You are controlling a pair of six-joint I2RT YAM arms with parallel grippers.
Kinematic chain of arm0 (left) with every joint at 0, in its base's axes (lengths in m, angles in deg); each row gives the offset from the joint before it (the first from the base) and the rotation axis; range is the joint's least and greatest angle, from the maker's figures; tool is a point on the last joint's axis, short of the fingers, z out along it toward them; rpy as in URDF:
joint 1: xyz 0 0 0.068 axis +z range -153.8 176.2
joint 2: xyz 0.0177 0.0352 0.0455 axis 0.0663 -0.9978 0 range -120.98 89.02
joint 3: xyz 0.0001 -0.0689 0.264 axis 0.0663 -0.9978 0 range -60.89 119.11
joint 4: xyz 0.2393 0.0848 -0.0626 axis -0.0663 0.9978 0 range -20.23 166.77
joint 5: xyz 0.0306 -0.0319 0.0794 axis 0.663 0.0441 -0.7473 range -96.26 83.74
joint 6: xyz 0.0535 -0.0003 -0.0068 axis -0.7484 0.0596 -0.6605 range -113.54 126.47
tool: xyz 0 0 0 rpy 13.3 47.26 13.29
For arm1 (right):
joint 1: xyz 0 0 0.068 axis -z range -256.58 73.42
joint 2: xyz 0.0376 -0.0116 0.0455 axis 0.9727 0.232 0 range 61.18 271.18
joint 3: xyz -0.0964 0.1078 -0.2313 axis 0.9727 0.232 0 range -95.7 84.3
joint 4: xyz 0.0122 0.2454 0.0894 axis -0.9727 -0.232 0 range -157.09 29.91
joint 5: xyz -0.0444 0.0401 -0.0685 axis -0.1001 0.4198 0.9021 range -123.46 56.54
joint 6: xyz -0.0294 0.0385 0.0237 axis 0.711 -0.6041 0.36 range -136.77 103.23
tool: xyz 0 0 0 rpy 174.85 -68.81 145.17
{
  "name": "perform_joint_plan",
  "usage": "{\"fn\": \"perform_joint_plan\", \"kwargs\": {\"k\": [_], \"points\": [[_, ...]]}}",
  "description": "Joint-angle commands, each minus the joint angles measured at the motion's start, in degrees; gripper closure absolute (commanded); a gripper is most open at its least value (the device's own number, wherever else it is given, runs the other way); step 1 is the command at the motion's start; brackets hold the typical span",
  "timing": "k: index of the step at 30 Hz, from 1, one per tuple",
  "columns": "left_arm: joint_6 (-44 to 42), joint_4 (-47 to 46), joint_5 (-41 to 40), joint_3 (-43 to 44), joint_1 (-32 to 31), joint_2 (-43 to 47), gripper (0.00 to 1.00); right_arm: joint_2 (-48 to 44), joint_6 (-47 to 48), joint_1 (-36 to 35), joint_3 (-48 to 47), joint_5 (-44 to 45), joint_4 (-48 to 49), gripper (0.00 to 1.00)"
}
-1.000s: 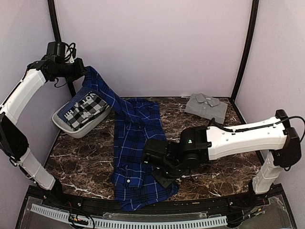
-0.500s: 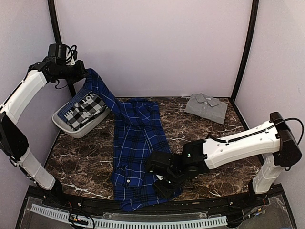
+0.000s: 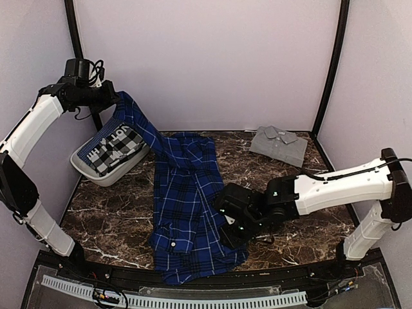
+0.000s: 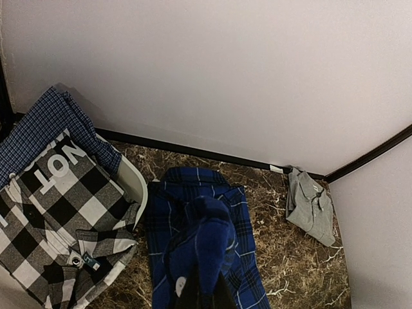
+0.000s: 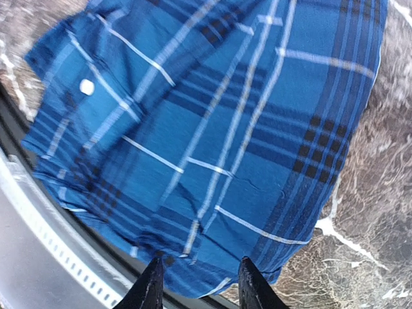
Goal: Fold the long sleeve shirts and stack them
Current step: Fold the 1/3-folded shirt at the center of the board, then adjust the rectangle-folded shirt at the center of the board.
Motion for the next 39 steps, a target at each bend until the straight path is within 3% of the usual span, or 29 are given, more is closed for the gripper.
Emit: {"fn": "perform_joint_plan", "kwargs": {"k": [1, 9, 22, 27, 33, 39], "points": [[0.34, -1.26, 0.54, -0.50, 0.38, 0.57, 0.98, 3.83, -1.27, -0.75, 2.85, -0.58, 1.32, 0.64], [0.56, -1.50, 0.80, -0.50, 0.47, 0.37, 0.98, 12.16, 0.05, -5.61, -0.72, -2.80, 1.61, 0.59], [0.84, -2.17, 2.34, -1.13, 0.41, 0.52, 0.98, 7.53, 0.24, -5.07, -7.94, 4.60, -5.18, 0.56], [-0.20, -3.10, 7.88, -1.94, 0.07, 0.72, 0.99, 3.39, -1.11, 0.36, -6.84, 8.70, -3.72, 0.55], [-1.80, -3.09, 11.08, -4.48, -2.29, 1.49, 0.99, -2.76, 0.43, 9.97, -3.81, 7.72, 5.99, 0.52], [-5.45, -1.14, 13.55, -9.50, -10.94, 1.89, 1.00, -3.59, 4.07, 18.34, -3.27, 4.35, 11.55, 0.52]]}}
